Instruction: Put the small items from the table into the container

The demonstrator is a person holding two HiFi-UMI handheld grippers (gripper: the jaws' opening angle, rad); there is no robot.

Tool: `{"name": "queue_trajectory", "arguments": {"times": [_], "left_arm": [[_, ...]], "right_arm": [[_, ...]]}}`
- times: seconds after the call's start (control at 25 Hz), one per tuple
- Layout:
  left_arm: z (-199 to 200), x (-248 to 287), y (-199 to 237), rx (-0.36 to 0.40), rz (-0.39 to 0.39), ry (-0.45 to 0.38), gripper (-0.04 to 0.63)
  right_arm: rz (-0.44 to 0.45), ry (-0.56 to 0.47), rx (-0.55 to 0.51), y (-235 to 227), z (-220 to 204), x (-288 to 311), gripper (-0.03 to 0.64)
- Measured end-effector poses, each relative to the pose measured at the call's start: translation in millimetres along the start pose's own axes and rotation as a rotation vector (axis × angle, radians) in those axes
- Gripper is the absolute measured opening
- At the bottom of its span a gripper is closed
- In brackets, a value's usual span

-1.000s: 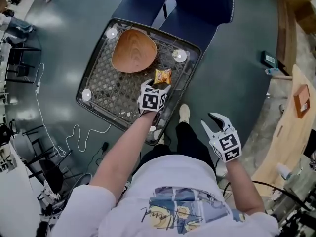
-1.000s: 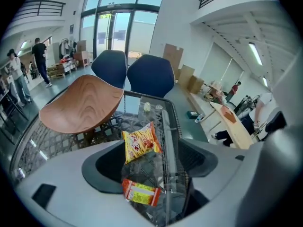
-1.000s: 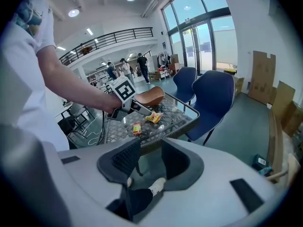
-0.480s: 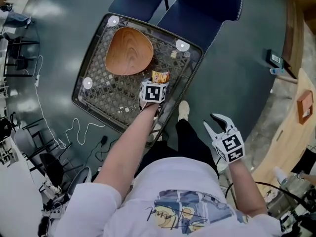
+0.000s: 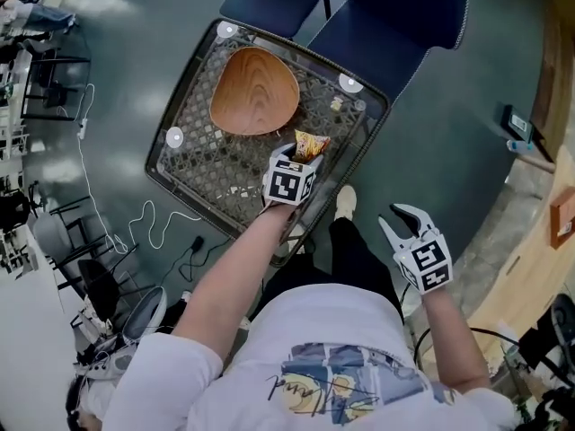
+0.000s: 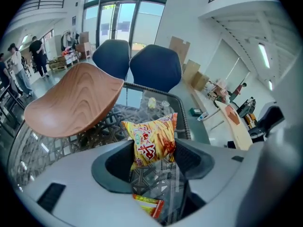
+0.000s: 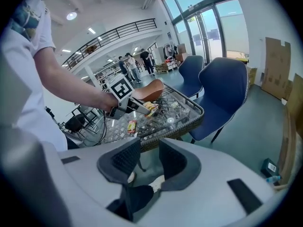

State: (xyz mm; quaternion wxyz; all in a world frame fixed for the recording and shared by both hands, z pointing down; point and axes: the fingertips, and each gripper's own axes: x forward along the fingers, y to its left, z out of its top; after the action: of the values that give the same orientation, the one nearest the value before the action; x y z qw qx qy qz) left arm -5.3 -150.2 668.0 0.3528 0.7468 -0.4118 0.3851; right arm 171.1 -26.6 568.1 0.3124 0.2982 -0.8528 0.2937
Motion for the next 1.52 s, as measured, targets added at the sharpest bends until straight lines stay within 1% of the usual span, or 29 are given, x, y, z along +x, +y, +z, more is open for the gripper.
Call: {"name": "queue_trajectory", "arguments": {"times": [0.2,0.4,0.52,0.64,0.76,1.0,1.28,1.52], "left_arm": [[21,-37,-2,-0.001,-0.028,-0.071,0.27],[51,-86,13,-0.021,-0.016,-0.163,0.267],[66,-107,35,-0.051,0.013,-0.202,0.267],[74,-110,70,-0.094,0.067,-0.211,0.264],[81,-100,102,-0.13,0.109,-0.203,0.264],[101,-69,133,-0.128,0.137,-0.163,0.264],[107,-22,161,-0.115,0.162,-0.067,0.265],[94,9,175,-0.107,0.187,0.015,0.265]], "right_arm": [[0.041,-0.015,-0.02,-1,16,16,0.123],[0.074,-0.028,-0.033,1,26,27,0.123],[0.083,-0.029,-0.035,1,30,30,0.123],[0.089,-0.036,-0.034,2,35,33,0.123],[0.088,-0.034,-0.03,0,36,32,0.123],[0.069,-0.012,-0.018,-7,26,26,0.124],[0.043,0.007,0.022,-14,12,20,0.123],[0.016,0.031,0.043,-15,-5,13,0.123]]}}
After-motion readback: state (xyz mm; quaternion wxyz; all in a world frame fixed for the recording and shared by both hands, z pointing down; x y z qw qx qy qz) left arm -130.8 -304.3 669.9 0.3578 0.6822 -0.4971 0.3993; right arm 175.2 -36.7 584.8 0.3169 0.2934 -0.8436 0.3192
